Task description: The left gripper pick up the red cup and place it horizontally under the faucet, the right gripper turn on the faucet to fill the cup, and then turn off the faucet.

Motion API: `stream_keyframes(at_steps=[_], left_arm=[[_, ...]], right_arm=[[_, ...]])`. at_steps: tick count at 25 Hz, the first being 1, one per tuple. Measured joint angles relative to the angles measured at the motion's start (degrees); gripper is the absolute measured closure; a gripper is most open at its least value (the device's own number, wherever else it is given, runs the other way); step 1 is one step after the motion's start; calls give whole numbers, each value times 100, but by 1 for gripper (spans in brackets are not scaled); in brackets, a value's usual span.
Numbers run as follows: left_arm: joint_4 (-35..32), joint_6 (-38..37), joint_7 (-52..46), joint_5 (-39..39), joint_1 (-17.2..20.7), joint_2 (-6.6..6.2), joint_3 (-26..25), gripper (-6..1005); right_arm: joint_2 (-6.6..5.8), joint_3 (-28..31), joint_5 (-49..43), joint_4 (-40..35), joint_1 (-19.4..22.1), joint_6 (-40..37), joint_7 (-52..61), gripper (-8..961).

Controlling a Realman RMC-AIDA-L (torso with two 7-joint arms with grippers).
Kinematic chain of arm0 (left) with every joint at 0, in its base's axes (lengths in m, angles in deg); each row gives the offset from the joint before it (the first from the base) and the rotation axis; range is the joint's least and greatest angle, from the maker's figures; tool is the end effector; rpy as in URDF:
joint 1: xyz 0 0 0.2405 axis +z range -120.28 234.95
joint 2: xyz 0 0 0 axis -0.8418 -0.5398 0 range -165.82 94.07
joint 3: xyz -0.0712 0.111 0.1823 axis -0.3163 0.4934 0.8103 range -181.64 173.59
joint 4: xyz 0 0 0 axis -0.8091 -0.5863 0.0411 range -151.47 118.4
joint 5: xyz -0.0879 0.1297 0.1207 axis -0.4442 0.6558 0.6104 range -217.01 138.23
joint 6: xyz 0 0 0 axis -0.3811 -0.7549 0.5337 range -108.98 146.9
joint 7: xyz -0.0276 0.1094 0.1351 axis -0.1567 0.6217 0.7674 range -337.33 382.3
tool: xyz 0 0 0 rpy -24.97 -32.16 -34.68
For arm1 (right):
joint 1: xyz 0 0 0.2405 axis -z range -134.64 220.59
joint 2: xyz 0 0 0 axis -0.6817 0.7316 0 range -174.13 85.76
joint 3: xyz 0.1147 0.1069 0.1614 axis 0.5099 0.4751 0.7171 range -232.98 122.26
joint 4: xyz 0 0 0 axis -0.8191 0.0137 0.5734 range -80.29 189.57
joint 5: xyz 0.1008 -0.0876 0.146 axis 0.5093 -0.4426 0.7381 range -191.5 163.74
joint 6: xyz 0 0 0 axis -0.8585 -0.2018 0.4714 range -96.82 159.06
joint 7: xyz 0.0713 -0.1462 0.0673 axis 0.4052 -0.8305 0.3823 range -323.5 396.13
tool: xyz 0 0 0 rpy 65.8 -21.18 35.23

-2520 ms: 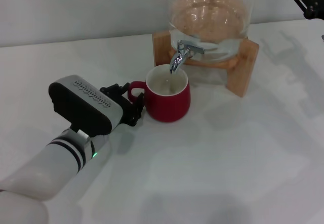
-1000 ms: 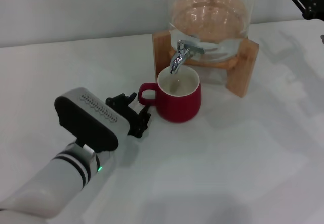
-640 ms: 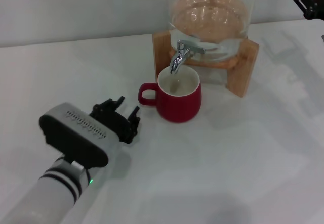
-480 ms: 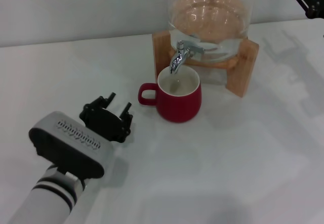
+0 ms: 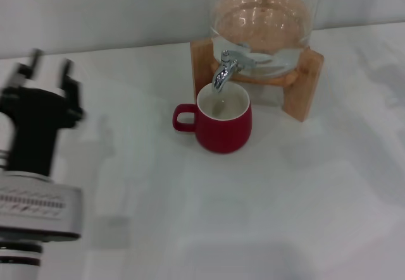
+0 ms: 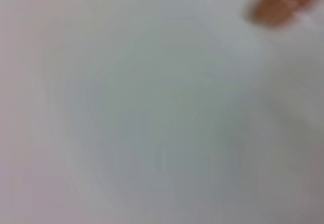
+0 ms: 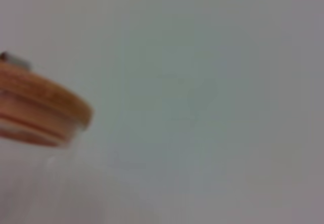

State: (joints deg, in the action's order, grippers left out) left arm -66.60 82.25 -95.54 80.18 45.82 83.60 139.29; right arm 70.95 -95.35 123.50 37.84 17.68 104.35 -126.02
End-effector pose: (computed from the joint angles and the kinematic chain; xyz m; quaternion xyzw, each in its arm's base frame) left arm -0.1777 0.3079 -0.0402 -0.7096 0.0349 -0.1497 0.6876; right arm 0.2879 0.3683 0.1250 -0.6587 0.0857 0.3145 0.6782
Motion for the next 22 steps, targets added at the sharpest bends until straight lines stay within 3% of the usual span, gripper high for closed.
stream_keyframes(at_steps=[5,9,15,22], left_arm=[[434,1402,-414,-21,-53,-11,-154,537],[789,2147,-1651,-64,-27,-15,-717,519],[1446,2135,-4098,-68,-7,-40,-1598,491],[1907,1881,-4516,-73,-195,-50,-1892,458]], right_arm=[[2,0,504,-1,156,238,31,308],[13,1,855,106,228,617,177,308],[14,6,879,324,308,1241,845,308],[-18,-879,587,283,502,1734,1573,308]])
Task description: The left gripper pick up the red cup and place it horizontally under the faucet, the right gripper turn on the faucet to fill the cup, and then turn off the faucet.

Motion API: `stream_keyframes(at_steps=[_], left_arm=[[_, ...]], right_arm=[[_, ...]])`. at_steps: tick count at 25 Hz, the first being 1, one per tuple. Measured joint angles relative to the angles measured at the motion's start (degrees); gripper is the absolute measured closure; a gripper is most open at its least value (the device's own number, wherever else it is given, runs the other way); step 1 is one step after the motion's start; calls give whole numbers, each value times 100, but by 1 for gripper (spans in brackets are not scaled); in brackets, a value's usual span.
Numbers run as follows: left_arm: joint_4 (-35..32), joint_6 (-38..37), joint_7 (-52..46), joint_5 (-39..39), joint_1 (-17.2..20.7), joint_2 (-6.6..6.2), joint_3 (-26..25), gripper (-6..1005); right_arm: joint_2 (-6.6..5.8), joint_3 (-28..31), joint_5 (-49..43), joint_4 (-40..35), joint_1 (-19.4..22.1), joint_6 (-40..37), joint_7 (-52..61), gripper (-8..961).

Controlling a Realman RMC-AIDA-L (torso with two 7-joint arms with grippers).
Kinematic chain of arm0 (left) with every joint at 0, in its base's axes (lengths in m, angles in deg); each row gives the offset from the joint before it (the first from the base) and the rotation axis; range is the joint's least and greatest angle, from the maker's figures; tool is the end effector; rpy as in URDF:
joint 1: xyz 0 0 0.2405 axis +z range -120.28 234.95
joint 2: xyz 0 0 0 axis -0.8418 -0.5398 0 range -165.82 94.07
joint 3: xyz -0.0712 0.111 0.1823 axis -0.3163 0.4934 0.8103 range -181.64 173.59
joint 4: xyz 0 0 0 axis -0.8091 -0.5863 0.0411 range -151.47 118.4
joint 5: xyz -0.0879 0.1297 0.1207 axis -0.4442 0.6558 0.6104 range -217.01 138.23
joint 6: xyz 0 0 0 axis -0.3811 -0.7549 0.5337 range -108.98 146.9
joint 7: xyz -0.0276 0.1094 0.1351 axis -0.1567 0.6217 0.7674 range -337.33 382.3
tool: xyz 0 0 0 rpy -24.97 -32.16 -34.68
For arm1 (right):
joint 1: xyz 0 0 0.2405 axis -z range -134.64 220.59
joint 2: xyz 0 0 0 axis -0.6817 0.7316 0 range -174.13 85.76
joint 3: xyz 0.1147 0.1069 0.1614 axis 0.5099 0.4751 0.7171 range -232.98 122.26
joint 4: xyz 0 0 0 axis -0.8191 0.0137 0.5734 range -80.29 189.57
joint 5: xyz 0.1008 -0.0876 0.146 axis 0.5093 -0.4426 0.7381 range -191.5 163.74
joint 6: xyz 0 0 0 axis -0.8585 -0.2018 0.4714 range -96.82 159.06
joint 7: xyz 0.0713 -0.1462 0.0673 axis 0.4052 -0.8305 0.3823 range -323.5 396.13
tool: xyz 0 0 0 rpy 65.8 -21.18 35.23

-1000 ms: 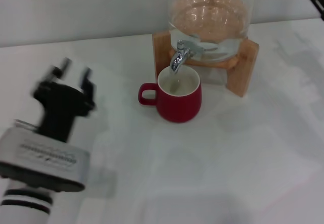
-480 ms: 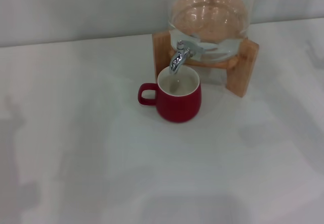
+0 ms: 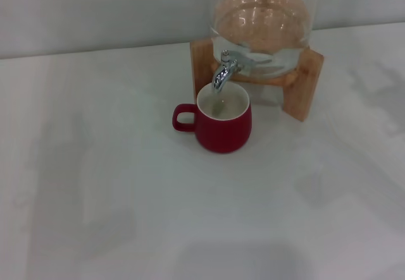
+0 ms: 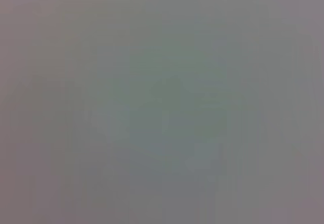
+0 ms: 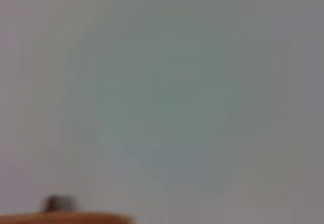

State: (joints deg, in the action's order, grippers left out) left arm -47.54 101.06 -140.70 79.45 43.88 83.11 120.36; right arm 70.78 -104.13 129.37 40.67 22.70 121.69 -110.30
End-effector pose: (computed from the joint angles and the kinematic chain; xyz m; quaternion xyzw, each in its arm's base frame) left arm -0.2703 0.3115 0.0785 -0.5031 -0.1455 -0.3321 0.7845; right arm 0.2689 0.3211 0.1180 -0.6461 0.1103 0.4770 0.5856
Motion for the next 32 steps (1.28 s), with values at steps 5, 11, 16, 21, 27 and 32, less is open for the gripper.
stream_keyframes(at_steps=[5,11,16,21,27,32], left_arm=[[76,-208,-25,2,-132,-7,-308,400],[168,-361,-82,15,-295,-12,-436,230],[275,-446,-119,41,-446,-16,-441,191],[348,-705,-194,50,-575,-8,-387,152],[384,-912,-353,73,-685,8,-98,156],[385,-916,-354,81,-698,18,13,156]], right_arm=[[-48,-439,-678,-19,21,110,89,308],[-60,-465,-1680,-154,23,149,242,308],[-33,-466,-2253,-175,-93,-13,242,309],[2,-470,-2602,-176,-264,-286,183,309],[14,-538,-2744,-176,-367,-452,173,309],[19,-699,-2782,-193,-421,-538,171,309]])
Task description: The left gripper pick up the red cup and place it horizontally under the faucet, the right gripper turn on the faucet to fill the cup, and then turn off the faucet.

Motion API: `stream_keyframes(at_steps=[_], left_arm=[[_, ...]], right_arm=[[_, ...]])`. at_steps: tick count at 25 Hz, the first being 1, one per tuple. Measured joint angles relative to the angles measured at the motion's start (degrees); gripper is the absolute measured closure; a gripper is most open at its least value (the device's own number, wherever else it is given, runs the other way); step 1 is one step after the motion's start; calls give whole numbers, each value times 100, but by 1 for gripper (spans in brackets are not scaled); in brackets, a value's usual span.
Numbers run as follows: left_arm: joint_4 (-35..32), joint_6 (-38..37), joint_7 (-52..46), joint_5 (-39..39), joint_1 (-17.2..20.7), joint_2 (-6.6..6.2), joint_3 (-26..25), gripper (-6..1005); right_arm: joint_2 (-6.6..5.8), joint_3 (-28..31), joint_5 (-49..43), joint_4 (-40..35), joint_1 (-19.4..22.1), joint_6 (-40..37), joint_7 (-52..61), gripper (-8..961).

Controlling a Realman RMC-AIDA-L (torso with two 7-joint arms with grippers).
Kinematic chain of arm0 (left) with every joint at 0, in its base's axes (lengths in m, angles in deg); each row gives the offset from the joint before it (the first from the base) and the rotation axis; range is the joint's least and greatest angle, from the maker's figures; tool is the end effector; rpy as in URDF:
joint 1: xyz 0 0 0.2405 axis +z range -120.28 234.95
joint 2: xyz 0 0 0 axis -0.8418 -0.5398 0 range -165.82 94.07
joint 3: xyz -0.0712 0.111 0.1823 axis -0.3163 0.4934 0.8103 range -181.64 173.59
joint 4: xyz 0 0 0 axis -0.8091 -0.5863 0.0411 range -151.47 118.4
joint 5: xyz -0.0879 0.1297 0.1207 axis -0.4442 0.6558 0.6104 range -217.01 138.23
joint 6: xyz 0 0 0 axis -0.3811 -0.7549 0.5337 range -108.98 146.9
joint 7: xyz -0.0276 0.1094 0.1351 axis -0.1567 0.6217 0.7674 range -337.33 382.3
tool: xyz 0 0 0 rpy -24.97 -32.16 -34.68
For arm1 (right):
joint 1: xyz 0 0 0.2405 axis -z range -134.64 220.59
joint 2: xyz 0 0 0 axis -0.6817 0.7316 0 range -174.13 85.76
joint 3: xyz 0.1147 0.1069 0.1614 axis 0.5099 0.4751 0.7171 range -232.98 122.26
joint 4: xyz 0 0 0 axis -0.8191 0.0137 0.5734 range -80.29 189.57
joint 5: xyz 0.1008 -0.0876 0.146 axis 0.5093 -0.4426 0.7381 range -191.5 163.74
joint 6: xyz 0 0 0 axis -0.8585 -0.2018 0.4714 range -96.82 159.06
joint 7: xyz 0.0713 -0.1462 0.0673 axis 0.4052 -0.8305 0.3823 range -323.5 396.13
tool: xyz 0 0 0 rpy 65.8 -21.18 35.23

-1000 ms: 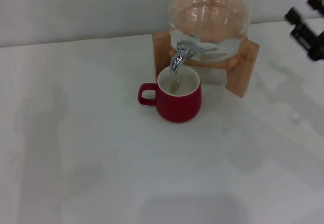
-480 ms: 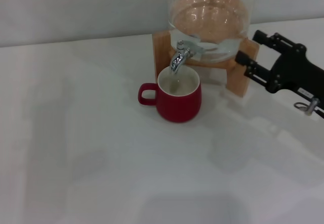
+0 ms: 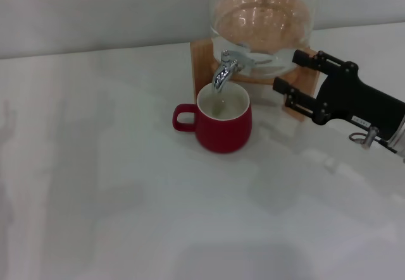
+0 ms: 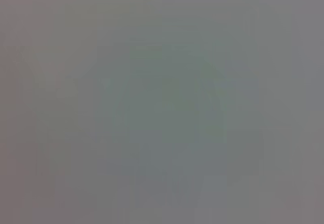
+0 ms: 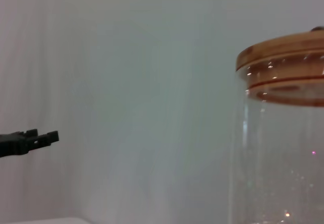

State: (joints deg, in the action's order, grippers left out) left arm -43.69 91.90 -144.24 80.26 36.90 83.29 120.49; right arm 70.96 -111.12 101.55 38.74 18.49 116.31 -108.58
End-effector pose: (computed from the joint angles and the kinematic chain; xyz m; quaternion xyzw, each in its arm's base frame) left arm -0.2580 0.3498 0.0535 -0.5640 -0.1764 -0.3342 0.7342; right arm 0.2330 0.3228 0.0149 -0.8444 0.0726 0.3767 0.3738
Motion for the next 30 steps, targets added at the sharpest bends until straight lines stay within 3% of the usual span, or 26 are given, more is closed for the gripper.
stream_keyframes(at_steps=[30], left_arm=[[23,-9,0,39,-75,-8,206,161]], right_arm=[[43,-580,6,-44,-504,-253,35,309]])
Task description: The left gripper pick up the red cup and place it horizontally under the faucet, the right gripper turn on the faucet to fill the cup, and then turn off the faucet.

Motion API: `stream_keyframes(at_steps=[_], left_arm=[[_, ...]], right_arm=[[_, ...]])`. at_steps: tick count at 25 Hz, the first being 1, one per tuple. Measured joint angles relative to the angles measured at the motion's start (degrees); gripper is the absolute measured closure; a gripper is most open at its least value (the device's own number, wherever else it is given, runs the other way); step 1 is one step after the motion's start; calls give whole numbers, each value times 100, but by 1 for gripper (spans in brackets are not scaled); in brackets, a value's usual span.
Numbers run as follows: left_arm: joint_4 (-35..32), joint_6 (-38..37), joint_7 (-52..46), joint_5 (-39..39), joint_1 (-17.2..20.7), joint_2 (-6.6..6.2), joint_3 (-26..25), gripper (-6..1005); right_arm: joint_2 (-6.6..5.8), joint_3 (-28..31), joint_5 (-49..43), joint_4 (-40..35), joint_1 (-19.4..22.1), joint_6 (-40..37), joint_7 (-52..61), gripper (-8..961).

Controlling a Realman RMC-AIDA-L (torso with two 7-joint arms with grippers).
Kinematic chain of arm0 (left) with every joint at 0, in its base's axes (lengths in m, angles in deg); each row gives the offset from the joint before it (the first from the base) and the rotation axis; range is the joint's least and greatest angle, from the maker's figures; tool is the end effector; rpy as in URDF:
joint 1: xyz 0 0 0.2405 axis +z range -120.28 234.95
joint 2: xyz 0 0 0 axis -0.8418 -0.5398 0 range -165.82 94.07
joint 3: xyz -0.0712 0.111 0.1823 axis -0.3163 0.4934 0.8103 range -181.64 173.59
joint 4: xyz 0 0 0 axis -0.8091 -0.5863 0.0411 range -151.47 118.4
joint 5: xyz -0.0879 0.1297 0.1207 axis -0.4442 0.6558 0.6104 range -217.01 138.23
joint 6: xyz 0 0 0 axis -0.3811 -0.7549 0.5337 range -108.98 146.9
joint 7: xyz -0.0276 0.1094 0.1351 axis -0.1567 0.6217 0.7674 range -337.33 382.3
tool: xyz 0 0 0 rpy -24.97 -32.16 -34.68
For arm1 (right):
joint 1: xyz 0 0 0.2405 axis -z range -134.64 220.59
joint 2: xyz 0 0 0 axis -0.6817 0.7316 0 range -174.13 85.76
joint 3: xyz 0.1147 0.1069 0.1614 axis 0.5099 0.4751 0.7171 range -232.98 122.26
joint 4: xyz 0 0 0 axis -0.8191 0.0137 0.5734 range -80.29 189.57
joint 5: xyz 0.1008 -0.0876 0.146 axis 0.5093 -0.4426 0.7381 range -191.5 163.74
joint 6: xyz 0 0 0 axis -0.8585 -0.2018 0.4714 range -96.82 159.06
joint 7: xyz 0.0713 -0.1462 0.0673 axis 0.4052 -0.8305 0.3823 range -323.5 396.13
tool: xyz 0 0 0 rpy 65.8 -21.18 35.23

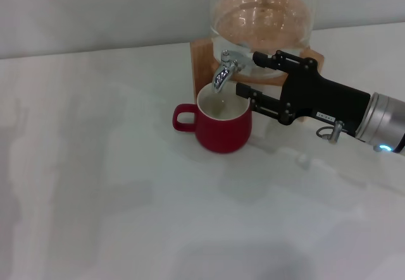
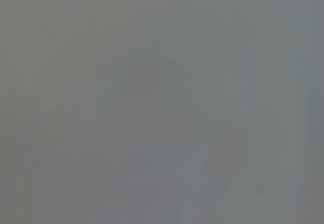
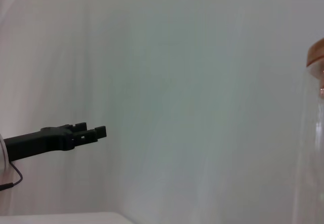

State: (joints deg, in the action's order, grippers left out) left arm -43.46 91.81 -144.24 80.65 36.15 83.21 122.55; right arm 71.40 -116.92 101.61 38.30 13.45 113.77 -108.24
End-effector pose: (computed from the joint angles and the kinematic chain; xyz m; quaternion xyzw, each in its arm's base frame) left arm -0.2499 0.3519 0.0457 -0.5823 -0.1662 -0.3373 0.7208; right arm 0.2029 0.3367 -0.0061 -0.8710 0.0361 0.3677 0.3239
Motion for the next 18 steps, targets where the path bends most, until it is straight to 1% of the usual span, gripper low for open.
stream_keyframes(at_steps=[18], left_arm=[[100,0,0,3,-52,8,-2,161]], right_arm=[[0,-341,8,0,-50,132,26,310]])
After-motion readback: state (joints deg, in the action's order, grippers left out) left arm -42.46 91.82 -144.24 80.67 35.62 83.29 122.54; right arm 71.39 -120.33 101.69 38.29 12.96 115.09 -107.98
